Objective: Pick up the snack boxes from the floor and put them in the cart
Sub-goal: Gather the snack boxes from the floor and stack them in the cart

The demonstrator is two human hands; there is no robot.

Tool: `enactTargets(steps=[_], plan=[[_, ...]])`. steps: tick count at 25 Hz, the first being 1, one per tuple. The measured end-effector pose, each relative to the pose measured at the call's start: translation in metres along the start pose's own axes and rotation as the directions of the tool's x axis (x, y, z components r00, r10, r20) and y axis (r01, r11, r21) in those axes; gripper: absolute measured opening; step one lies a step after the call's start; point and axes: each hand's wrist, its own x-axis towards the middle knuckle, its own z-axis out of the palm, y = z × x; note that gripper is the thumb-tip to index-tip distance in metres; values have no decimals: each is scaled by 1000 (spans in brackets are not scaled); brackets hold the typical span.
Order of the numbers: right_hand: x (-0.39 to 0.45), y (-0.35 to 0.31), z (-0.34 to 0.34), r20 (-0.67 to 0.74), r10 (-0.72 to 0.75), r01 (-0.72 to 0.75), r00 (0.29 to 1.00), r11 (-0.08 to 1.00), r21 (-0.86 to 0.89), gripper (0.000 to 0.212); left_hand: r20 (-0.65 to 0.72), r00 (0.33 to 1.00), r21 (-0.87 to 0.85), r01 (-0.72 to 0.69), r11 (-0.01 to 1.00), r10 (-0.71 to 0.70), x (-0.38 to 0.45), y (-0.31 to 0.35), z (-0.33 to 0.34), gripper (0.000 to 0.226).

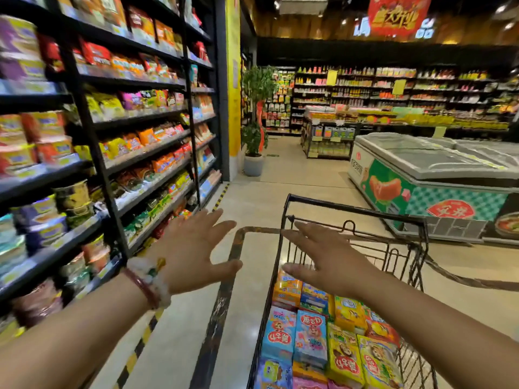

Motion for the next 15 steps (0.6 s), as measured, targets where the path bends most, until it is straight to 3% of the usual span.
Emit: enactTargets(steps=[2, 5, 9, 15], plan=[[-9, -12, 1, -3, -106, 106, 994, 994, -23, 115, 32, 996, 7, 87, 996, -87, -38, 10, -5, 83], [-25, -34, 2, 2, -260, 260, 966, 966, -7, 108, 20, 986, 17, 168, 986, -168, -92, 23, -7, 111], [-51, -78, -1, 41, -473, 471, 880, 881, 51, 97, 52, 941, 7, 334, 942, -334, -172, 39, -11, 131], [-94, -172, -7, 31, -692, 691, 721, 722, 36, 98, 24, 829, 39, 558, 829, -559, -301, 47, -21, 126]])
